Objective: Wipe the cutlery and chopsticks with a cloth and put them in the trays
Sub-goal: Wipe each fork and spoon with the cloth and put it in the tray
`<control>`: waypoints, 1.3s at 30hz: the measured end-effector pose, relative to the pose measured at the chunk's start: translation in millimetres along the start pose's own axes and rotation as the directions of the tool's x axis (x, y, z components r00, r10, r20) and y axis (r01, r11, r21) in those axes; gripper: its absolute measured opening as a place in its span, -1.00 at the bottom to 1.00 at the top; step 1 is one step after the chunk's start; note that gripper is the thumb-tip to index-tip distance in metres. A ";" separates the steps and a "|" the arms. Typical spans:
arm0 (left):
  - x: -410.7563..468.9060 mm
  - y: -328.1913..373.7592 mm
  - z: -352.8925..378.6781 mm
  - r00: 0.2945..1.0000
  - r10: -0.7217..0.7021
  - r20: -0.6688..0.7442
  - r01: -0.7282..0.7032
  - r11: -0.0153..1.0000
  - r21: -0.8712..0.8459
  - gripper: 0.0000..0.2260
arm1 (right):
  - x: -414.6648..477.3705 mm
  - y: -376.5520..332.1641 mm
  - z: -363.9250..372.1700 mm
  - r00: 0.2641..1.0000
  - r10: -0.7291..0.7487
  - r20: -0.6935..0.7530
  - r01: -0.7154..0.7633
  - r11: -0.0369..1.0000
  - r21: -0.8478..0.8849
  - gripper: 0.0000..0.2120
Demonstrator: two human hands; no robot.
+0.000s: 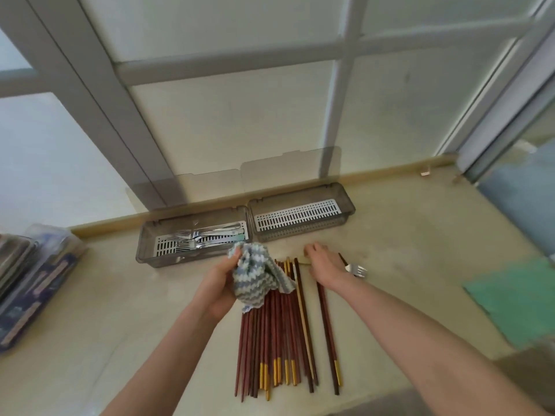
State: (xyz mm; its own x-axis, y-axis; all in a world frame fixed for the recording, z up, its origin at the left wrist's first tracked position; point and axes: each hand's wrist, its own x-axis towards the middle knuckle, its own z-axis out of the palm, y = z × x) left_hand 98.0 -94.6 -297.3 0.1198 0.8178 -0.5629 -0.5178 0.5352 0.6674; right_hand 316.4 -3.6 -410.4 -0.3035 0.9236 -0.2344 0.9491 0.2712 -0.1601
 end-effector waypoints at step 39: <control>19.2 36.8 -52.5 0.699 0.195 -0.688 -0.185 0.979 0.090 -0.89 | -69.9 -131.4 -67.1 0.958 -0.153 0.241 -0.233 0.072 0.970 -0.96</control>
State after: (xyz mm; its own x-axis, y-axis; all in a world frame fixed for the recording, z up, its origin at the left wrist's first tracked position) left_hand 36.8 -70.3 -309.2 -0.5999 0.5307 -0.5988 -0.4531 0.3915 0.8009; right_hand 218.6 -85.6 -308.6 -0.4560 0.7783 -0.4316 0.0568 -0.4585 -0.8869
